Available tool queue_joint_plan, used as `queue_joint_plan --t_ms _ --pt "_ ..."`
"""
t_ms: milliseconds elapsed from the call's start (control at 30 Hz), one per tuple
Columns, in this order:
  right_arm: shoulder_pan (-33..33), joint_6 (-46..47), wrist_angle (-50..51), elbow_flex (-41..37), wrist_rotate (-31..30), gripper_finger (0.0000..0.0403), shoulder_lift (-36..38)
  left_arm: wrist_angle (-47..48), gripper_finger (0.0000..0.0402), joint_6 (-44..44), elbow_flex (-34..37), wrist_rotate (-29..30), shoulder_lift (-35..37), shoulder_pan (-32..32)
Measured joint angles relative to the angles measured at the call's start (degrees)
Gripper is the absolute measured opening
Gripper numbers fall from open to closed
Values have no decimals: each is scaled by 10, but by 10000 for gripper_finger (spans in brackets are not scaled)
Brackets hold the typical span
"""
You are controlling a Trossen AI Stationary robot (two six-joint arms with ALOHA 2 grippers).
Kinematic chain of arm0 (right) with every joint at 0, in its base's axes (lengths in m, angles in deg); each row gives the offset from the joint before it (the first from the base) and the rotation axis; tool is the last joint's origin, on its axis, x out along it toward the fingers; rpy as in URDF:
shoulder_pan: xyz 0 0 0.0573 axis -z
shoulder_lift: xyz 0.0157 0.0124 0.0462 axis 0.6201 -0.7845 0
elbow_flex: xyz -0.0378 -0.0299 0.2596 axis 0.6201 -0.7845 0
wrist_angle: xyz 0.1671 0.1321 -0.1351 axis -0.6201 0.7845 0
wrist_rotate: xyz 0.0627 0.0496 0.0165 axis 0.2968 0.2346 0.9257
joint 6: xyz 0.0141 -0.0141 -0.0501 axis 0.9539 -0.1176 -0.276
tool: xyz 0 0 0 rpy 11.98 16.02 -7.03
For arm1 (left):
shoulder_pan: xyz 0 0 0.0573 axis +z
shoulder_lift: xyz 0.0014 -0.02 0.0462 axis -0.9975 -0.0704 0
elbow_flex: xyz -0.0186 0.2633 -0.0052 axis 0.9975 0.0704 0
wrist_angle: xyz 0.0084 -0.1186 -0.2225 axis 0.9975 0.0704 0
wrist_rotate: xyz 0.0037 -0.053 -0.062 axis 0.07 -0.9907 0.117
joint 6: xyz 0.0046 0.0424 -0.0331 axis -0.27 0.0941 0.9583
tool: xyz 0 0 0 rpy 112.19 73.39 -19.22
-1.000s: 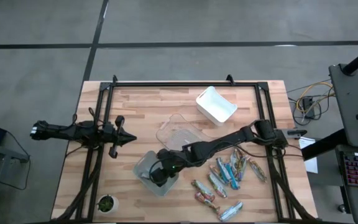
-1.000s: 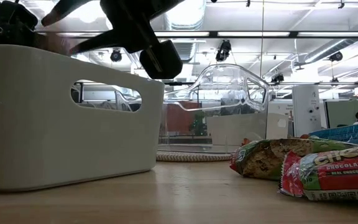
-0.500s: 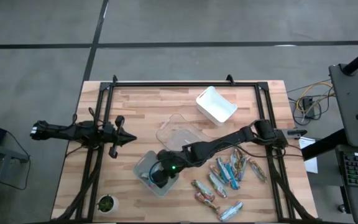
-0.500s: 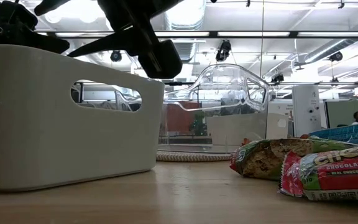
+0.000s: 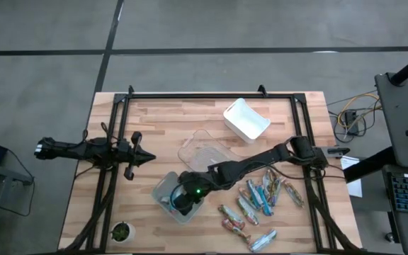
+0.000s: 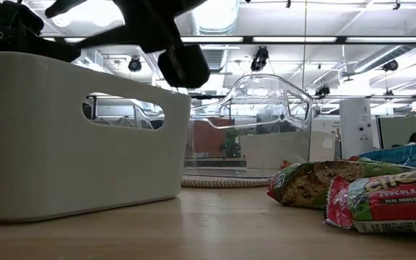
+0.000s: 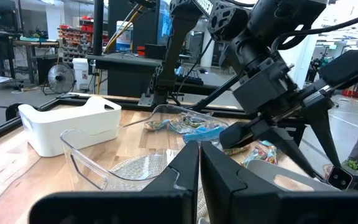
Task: Pick and place Granola Bars by type
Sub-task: Put the red granola bar into the gray bin
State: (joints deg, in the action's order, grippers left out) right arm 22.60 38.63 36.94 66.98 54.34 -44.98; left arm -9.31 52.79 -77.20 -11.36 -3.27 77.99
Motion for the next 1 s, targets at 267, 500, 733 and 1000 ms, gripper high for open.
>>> queue_joint_plan --t_ms 267,500,733,1000 --pt "-4 -33 1 0 6 14 5 0 0 0 0 0 0 0" --pt "-10 -93 6 0 9 8 32 0 0 0 0 0 0 0" --pt "-24 -195 66 0 8 8 87 0 0 0 0 0 0 0" --pt "-44 -319 210 0 -53 8 150 0 0 0 0 0 0 0"
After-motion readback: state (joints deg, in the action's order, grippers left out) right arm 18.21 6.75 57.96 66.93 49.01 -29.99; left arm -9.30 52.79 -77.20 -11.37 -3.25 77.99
